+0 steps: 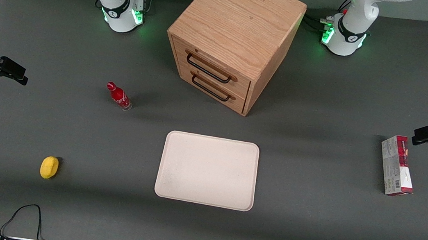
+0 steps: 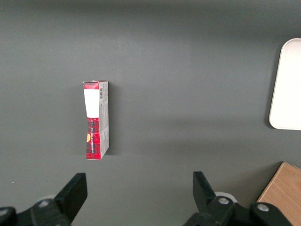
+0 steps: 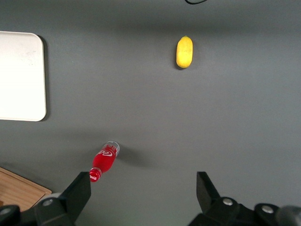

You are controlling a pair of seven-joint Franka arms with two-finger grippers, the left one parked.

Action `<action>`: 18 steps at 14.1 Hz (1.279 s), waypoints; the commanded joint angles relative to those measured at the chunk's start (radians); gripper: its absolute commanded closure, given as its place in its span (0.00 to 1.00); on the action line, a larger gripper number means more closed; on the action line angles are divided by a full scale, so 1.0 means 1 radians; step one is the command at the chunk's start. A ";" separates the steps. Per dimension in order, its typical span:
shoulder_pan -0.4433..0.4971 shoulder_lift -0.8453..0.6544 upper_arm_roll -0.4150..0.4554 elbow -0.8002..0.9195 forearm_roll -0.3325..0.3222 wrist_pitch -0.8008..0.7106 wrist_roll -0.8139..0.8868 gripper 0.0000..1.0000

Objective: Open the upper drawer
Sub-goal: 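Lift the right gripper from rest and swing it toward the wooden cabinet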

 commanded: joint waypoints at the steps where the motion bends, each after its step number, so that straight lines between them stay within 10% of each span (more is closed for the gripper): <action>1: 0.002 -0.010 -0.002 -0.004 -0.012 -0.006 -0.004 0.00; 7: 0.022 0.011 0.016 0.014 -0.001 -0.007 -0.009 0.00; 18: 0.468 0.085 0.024 0.054 0.062 -0.030 -0.044 0.00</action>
